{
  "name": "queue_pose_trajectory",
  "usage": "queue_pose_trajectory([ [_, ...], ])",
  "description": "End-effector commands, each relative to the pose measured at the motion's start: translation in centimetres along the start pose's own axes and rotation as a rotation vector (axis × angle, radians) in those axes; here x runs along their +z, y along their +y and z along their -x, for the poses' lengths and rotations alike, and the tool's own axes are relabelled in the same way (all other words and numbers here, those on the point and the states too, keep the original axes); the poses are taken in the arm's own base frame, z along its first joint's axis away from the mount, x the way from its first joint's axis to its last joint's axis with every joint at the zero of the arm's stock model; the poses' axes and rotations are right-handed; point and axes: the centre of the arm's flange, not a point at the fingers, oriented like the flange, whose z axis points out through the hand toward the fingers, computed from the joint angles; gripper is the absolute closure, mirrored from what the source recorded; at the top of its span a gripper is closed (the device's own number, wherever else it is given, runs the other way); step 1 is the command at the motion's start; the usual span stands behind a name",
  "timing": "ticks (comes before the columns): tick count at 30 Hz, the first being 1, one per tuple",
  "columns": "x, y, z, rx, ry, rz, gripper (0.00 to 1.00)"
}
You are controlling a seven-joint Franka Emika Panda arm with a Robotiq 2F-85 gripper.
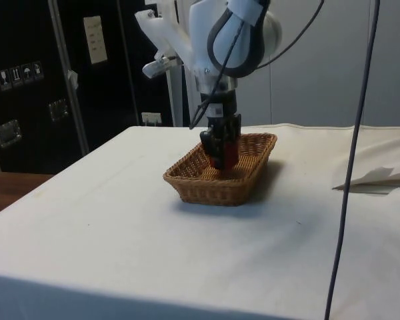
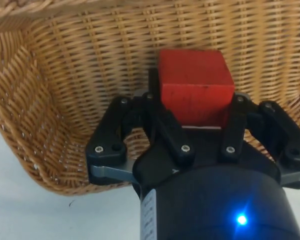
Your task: Pick up the cube and place it into the basket.
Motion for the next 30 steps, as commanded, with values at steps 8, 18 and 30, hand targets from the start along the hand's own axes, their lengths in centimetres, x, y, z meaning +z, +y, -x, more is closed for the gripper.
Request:
queue_pose_trajectory([
  [8, 0.56, -0.05, -0.04, 0.003, 0.016, 0.0, 1.0],
  [18, 0.64, -0.06, -0.02, 0.001, 0.012, 0.002, 0.26],
  [30, 0.16, 0.04, -0.11, 0.001, 0.012, 0.003, 0.0],
])
